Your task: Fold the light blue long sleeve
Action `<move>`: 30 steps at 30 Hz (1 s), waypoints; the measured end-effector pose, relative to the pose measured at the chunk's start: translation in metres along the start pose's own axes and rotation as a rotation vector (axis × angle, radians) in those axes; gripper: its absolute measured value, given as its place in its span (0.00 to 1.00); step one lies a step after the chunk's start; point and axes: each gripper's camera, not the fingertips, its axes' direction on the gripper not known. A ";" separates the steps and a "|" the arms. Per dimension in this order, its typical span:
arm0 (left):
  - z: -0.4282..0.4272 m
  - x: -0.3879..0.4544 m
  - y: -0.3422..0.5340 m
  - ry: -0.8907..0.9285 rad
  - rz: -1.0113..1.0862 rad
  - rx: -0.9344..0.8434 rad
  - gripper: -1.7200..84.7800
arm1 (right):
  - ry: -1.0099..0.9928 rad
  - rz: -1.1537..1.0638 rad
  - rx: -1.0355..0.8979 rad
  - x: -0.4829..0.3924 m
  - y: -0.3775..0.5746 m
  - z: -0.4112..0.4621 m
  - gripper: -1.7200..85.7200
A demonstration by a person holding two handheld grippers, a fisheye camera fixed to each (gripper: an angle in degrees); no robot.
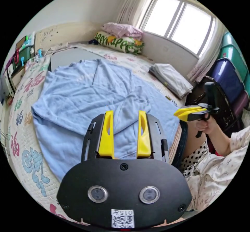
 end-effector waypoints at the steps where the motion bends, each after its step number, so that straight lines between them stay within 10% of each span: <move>1: 0.018 -0.009 -0.011 -0.022 0.006 -0.068 0.17 | 0.006 0.003 0.001 -0.005 0.000 -0.006 0.10; 19: -0.040 -0.026 -0.014 0.184 0.612 -0.145 0.06 | -0.126 0.211 0.011 -0.029 0.002 -0.076 0.13; 30: -0.051 -0.177 -0.046 0.176 -0.013 0.078 0.21 | -0.085 0.185 -0.024 -0.064 0.001 -0.113 0.13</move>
